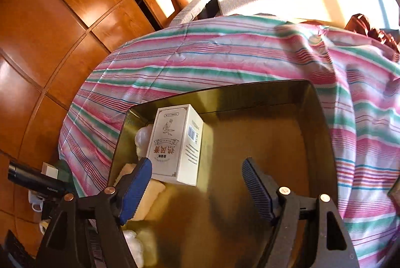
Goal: Organize objects
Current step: 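Carry the white printed box into the gold tray and open the right tool, then move both tools back toward the remaining packages on the cloth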
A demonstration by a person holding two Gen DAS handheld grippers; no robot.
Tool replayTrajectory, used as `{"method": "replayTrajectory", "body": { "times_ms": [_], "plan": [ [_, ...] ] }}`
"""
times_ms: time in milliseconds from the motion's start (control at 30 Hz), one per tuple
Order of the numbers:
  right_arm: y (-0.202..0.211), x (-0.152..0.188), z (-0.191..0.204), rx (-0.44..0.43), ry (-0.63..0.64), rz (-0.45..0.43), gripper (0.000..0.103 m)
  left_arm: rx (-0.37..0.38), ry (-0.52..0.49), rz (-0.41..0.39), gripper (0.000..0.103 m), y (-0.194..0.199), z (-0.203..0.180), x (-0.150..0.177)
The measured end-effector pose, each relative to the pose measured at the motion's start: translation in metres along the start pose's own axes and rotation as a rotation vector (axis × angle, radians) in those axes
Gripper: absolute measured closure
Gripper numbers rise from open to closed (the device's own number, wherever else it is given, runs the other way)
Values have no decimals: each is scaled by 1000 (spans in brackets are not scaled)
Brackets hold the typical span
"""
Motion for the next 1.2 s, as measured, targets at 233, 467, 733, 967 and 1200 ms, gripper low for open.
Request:
{"method": "replayTrajectory", "body": {
  "times_ms": [233, 467, 733, 967, 1200],
  "plan": [
    [59, 36, -27, 74, 31, -78, 26, 42, -78, 6, 31, 5, -37, 8],
    [102, 83, -88, 138, -44, -93, 26, 108, -176, 19, 31, 11, -84, 15],
    [181, 144, -214, 322, -289, -154, 26, 289, -314, 124, 31, 14, -175, 36],
    [232, 204, -321, 473, -552, -221, 26, 446, -403, 300, 31, 2, -273, 73],
    [240, 243, -356, 394, -763, -302, 26, 455, -310, 549, 31, -45, -339, 115]
  ]
}}
Point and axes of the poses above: each gripper's, at about its wrist camera, not at the fingertips, and y roughly against the way its jaws point, z to its left, x to its underside, the point moved 2 cm from there along -y, roughly the way its jaws point, and after that the axes turned 15 degrees about y, right-handed, at the moved point
